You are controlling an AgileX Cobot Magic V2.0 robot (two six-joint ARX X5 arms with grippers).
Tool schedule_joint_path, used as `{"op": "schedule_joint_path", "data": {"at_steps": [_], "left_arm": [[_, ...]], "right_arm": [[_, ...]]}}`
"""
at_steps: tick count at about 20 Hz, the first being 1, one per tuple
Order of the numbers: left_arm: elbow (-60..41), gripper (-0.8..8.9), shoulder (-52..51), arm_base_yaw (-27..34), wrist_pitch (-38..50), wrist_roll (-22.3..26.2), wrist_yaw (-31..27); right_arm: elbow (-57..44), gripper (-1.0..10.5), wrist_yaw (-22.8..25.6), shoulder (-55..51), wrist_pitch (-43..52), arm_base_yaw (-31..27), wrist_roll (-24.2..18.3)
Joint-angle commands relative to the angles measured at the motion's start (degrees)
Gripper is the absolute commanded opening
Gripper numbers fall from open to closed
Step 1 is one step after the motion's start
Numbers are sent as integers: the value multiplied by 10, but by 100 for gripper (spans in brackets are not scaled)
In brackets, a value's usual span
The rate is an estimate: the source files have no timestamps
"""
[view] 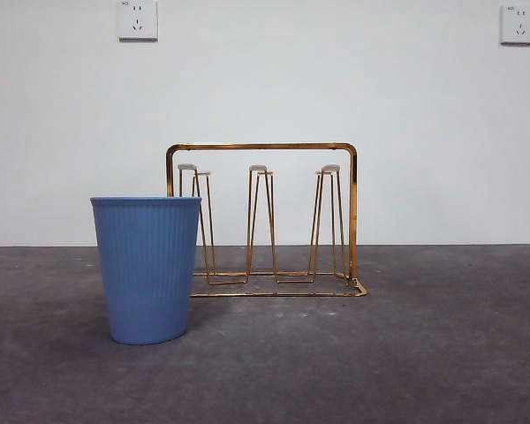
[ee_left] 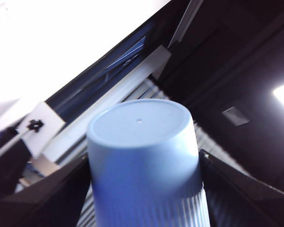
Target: Pick up cup 1,put cup 1 in the cup rack,pick up cup 2,put cup 2 in the cup rack
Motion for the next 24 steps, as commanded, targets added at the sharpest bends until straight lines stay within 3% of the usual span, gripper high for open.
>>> {"op": "schedule_joint_path", "data": {"at_steps": [1, 3, 5, 8, 10, 12, 16, 24], "left_arm": [[2, -7, 0, 1, -32, 59, 2], [5, -7, 0, 1, -83, 128, -8], [22, -7, 0, -2, -179, 234, -50], [64, -7, 2, -20, -316, 421, -160], [82, -7, 12, -34, -350, 510, -222], [87, -7, 26, -42, -352, 548, -254], [87, -7, 61, -51, -348, 575, -302], [88, -7, 146, -52, -303, 579, -353]], "right_arm": [[-4, 168, 42, -30, -63, 0, -13], [-4, 167, 80, -60, -132, 0, -13], [-4, 167, 116, -86, -184, 0, -13], [-4, 166, 132, -126, -226, 0, -9], [-4, 166, 134, -144, -231, 0, -9], [-4, 164, 134, -151, -229, 0, -9], [-4, 164, 134, -155, -231, 0, -10], [-4, 164, 134, -155, -243, 0, -18]]}}
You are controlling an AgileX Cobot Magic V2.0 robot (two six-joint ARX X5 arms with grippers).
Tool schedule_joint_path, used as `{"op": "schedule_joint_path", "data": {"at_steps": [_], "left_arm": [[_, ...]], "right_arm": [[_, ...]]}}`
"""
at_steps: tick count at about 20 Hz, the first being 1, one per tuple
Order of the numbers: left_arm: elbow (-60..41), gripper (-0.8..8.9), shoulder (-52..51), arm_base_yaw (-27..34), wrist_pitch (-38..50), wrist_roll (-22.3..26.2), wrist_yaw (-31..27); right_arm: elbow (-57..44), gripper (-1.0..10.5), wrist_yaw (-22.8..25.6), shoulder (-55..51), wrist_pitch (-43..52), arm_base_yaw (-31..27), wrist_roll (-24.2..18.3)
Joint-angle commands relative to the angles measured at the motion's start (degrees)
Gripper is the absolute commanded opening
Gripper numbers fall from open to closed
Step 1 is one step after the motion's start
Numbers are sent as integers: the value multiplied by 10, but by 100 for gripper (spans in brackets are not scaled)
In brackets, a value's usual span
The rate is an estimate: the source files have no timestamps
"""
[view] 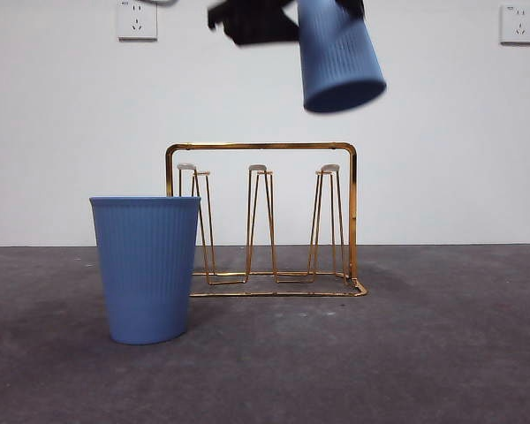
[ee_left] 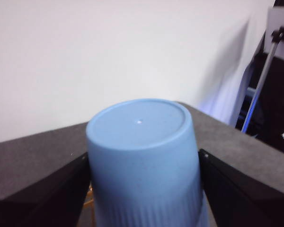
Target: Pick up cup 1,put cup 1 in the cup rack,pick up cup 2,put cup 2 in the cup rack
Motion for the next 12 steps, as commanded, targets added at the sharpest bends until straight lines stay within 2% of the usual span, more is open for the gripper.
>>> {"op": "schedule_joint_path", "data": {"at_steps": [1, 12], "left_arm": [[-2, -7, 19, -1, 24, 11, -13], [-1, -7, 85, 1, 36, 26, -30]], "right_arm": [[-3, 164, 2, -2, -6, 0, -6], [-3, 164, -1, -2, -20, 0, -6]]}}
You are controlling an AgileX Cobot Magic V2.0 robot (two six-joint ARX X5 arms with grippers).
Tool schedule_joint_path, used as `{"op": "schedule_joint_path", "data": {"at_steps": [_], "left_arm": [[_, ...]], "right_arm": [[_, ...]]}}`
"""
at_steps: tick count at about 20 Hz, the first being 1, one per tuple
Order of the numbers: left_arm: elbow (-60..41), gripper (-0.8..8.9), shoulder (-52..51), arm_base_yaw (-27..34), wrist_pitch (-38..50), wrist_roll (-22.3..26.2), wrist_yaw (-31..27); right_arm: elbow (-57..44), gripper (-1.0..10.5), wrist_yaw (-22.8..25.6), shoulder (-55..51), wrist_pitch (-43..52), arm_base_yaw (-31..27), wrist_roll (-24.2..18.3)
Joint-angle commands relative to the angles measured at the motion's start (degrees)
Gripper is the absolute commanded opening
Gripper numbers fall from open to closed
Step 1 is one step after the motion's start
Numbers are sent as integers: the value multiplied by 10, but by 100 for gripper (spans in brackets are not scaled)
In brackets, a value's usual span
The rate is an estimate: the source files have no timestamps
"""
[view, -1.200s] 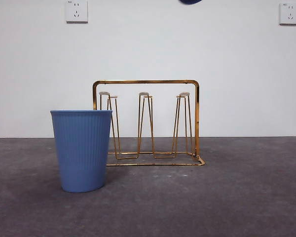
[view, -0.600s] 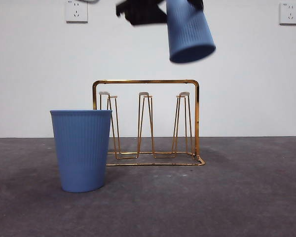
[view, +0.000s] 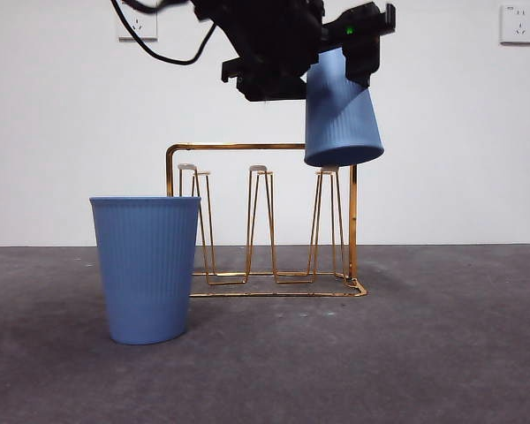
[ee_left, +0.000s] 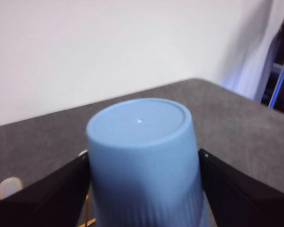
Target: Pick up cup 1,put cup 1 in the cup rack,pick up cup 2,put cup 2 in the cup rack
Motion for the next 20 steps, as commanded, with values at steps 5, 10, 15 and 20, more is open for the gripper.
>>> {"op": "schedule_joint_path", "data": {"at_steps": [5, 10, 15, 20], "left_arm": [[-2, -7, 35, 1, 6, 12, -10], [-2, -7, 35, -7, 56, 36, -35], [17, -7, 35, -7, 45, 47, -37], [19, -7, 35, -8, 41, 56, -42]], "right_arm": [[-3, 163, 0, -2, -11, 0, -2], [-3, 163, 0, -2, -21, 0, -3], [-3, 163, 0, -2, -26, 0, -3], [-3, 163, 0, -2, -26, 0, -7]]}}
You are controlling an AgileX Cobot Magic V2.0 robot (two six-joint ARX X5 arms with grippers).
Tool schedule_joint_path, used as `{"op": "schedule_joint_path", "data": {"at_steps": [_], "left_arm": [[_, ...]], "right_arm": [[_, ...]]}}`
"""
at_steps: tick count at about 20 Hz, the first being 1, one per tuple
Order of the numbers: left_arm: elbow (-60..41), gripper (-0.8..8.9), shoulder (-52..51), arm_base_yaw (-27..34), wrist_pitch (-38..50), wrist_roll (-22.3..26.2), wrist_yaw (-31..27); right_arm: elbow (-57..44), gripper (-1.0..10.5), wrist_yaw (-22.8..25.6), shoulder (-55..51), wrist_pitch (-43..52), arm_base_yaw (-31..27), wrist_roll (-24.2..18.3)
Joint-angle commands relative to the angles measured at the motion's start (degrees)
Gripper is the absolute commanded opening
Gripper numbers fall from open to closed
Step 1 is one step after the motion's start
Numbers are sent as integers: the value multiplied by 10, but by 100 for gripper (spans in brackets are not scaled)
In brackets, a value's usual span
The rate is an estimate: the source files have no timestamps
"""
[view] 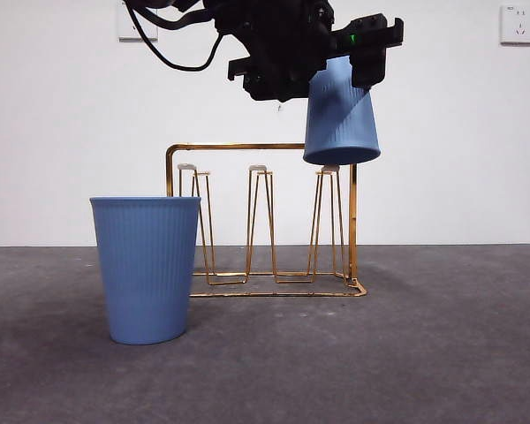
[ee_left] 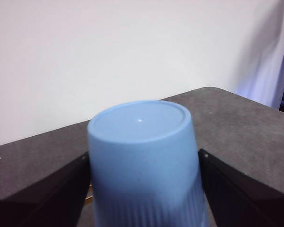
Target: Pick up cup 1,put cup 1 in the cup rack,pick up cup 2,put cup 2 in the cup rack
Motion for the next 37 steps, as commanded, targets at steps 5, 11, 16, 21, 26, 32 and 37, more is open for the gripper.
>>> {"op": "schedule_joint_path", "data": {"at_steps": [5, 11, 16, 21, 26, 32, 37], "left_arm": [[2, -7, 6, 1, 3, 25, -5], [2, -7, 6, 3, 13, 26, -17], [2, -7, 7, 7, -4, 25, -16], [2, -7, 13, 11, -15, 23, -14], [2, -7, 17, 12, -25, 15, -12], [2, -7, 36, 12, -40, -3, 5], [2, -7, 59, 9, -59, -20, 15]], "right_arm": [[-3, 163, 0, -2, 2, 0, -6], [-3, 163, 0, -2, 2, 0, -6], [-3, 163, 0, -2, 2, 0, -6], [-3, 163, 0, -2, 2, 0, -6], [-3, 163, 0, -2, 2, 0, -6], [-3, 163, 0, -2, 4, 0, -6], [-3, 163, 0, -2, 4, 0, -6]]}}
